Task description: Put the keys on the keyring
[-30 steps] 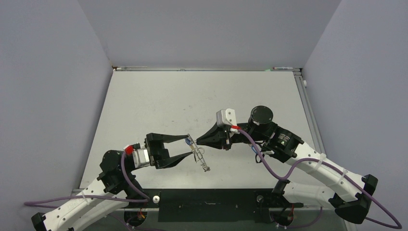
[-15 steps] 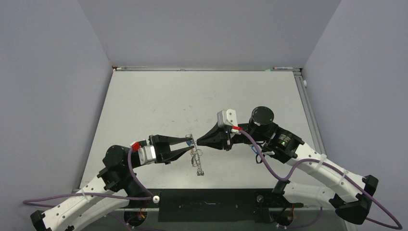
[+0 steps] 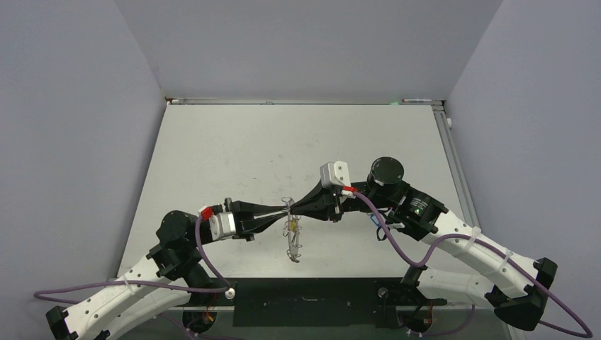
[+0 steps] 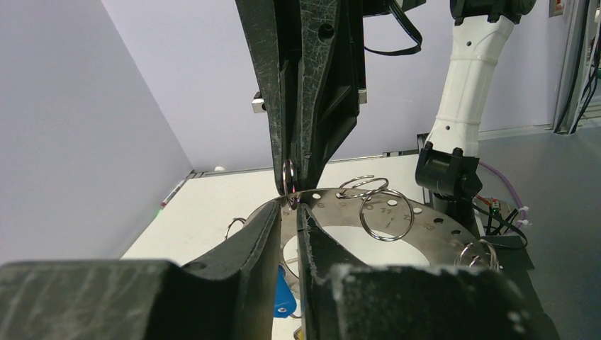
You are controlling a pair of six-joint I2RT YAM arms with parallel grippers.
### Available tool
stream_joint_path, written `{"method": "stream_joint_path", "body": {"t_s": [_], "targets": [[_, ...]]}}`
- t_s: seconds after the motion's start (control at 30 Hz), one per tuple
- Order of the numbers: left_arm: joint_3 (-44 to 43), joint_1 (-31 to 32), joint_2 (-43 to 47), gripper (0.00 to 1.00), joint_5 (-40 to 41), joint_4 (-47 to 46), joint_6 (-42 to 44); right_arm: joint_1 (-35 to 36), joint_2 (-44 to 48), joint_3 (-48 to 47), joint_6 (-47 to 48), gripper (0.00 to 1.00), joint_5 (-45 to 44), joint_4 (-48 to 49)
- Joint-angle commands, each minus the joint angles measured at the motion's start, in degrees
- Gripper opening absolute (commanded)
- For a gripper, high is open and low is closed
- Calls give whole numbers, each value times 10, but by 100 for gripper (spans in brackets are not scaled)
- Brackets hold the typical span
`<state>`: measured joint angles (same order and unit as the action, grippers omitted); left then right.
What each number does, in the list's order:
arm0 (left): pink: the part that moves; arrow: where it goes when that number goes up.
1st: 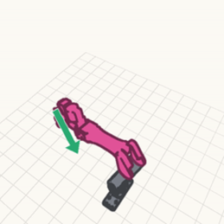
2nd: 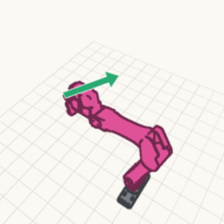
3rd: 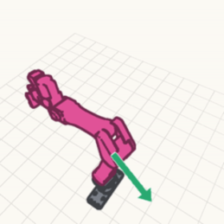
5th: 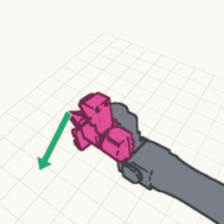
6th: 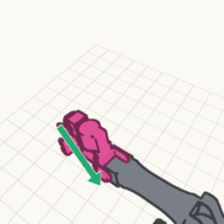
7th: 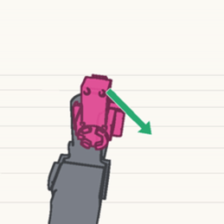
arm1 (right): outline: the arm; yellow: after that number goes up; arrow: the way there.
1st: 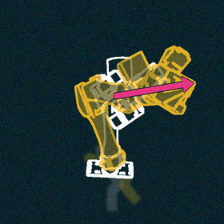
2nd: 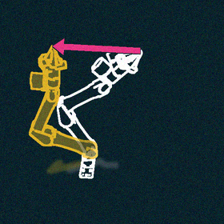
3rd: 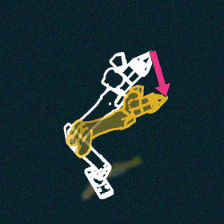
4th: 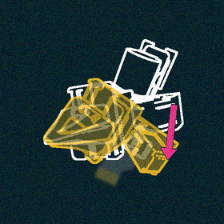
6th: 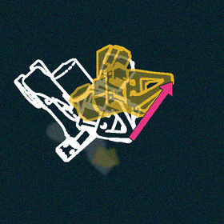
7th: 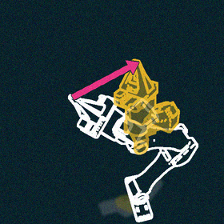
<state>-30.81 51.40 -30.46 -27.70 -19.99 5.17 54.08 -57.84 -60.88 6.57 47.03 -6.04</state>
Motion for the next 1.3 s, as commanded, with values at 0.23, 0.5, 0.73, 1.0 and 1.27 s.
{"method": "stream_joint_path", "body": {"t_s": [0.23, 0.5, 0.73, 1.0, 1.27], "targets": [[-23, 0, 3, 21, -11, -29, -10, 3, 15, 4, -2, 5, 15, 54], [-24, 0, 5, 8, -14, -23, -13, 3, 17, 3, -5, 5, 17, 55], [-16, 1, -8, 0, -28, -49, -18, 3, 19, 5, -17, 5, 33, 85], [-24, 1, -20, 0, 42, -39, -18, 3, 25, 12, -32, 30, -51, 76], [-15, 0, -13, 0, 116, -35, -6, 2, 34, 13, -30, 53, -85, 62]]}}
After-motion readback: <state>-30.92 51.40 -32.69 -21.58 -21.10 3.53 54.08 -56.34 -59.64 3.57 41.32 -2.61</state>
